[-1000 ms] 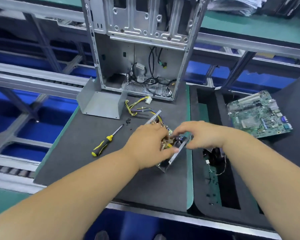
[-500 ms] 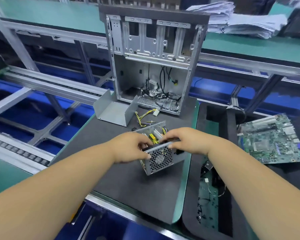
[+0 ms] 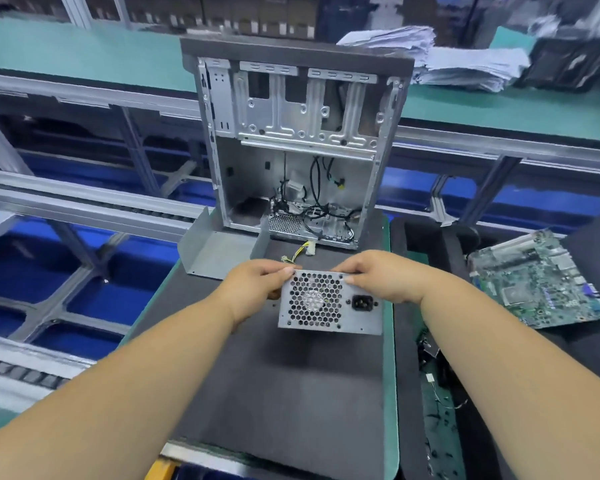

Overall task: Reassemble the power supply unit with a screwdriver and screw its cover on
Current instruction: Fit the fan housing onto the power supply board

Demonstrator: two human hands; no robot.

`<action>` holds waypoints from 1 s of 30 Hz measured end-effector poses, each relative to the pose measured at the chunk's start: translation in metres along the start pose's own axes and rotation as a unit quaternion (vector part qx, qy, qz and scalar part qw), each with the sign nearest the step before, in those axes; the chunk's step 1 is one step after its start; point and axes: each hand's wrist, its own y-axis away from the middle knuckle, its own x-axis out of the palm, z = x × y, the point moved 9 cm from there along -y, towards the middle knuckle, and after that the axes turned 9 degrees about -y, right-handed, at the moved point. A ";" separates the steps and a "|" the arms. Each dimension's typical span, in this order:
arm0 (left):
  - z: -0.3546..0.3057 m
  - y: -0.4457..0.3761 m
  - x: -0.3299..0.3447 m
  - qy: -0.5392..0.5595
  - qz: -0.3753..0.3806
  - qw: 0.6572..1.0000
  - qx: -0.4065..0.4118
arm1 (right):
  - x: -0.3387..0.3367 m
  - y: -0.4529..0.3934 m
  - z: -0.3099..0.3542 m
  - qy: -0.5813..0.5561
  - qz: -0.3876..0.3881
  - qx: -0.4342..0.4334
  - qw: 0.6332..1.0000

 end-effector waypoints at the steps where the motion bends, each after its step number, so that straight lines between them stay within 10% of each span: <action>1: 0.000 -0.006 0.000 0.017 0.005 1.000 -0.009 | -0.003 -0.002 0.001 0.000 -0.005 0.008 1.000; 30: -0.001 -0.030 -0.007 0.013 0.094 0.993 -0.075 | -0.010 -0.017 -0.015 -0.188 0.094 0.073 0.975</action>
